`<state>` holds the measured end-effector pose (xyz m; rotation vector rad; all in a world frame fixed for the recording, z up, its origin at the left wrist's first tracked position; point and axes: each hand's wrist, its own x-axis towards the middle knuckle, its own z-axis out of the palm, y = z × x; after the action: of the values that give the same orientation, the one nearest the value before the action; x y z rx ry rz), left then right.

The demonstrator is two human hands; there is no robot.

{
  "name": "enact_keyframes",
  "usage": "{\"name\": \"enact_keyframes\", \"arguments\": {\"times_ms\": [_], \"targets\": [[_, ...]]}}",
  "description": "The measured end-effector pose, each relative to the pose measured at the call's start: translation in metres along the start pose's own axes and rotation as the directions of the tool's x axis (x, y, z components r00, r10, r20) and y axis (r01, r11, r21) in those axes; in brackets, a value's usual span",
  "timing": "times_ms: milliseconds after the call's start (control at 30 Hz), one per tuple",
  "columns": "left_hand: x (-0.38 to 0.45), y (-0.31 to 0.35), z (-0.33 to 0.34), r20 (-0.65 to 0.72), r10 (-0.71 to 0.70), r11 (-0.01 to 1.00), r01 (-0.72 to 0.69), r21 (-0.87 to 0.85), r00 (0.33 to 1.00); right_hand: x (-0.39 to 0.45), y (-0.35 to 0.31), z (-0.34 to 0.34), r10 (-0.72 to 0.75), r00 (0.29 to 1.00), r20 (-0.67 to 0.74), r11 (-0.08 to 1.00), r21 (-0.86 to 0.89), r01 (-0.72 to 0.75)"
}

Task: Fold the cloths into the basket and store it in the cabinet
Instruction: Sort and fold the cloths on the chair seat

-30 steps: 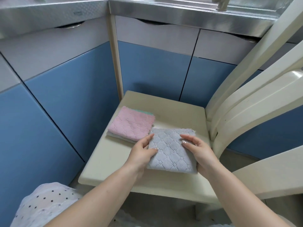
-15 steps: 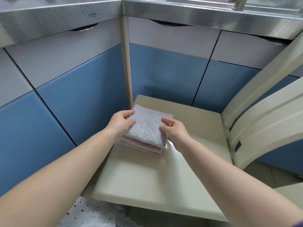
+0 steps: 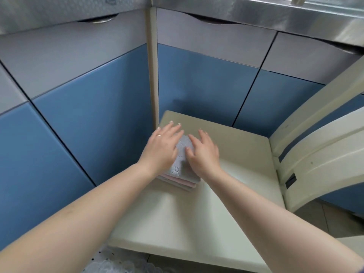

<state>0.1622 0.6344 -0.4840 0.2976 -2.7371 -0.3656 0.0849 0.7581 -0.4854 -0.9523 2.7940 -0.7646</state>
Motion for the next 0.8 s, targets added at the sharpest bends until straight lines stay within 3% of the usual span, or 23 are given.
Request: {"name": "enact_keyframes", "arguments": {"times_ms": [67,167,333,467,533,633,800], "targets": [[0.003,0.003,0.010,0.163,0.040,0.995,-0.055,0.084,0.986,-0.004,-0.008,0.013,-0.056,0.995,0.078,0.994,-0.089,0.063],[-0.002,-0.010,0.024,0.359,-0.036,0.968,-0.057,0.246,0.933,-0.012,-0.002,0.034,-0.002,0.988,0.152,0.983,-0.181,0.030],[-0.004,-0.022,0.030,0.372,-0.122,0.984,0.063,0.167,0.920,-0.023,0.009,0.045,0.290,0.949,0.127,0.957,-0.073,-0.282],[0.000,-0.021,0.025,0.403,-0.134,0.991,0.132,0.032,0.906,-0.018,0.006,0.032,0.289,0.933,0.213,0.956,-0.018,-0.292],[-0.001,-0.022,0.017,0.363,-0.139,0.983,0.172,-0.060,0.922,-0.017,0.006,0.020,0.270,0.946,0.180,0.944,0.142,-0.297],[-0.016,-0.029,0.006,0.214,-0.247,0.951,0.278,-0.132,0.945,-0.025,0.014,0.007,0.312,0.948,0.069,0.832,0.461,-0.308],[-0.035,-0.030,-0.001,0.260,-0.412,0.864,0.465,-0.191,0.873,-0.035,0.020,0.008,0.428,0.851,0.303,0.468,0.731,-0.496]]}}
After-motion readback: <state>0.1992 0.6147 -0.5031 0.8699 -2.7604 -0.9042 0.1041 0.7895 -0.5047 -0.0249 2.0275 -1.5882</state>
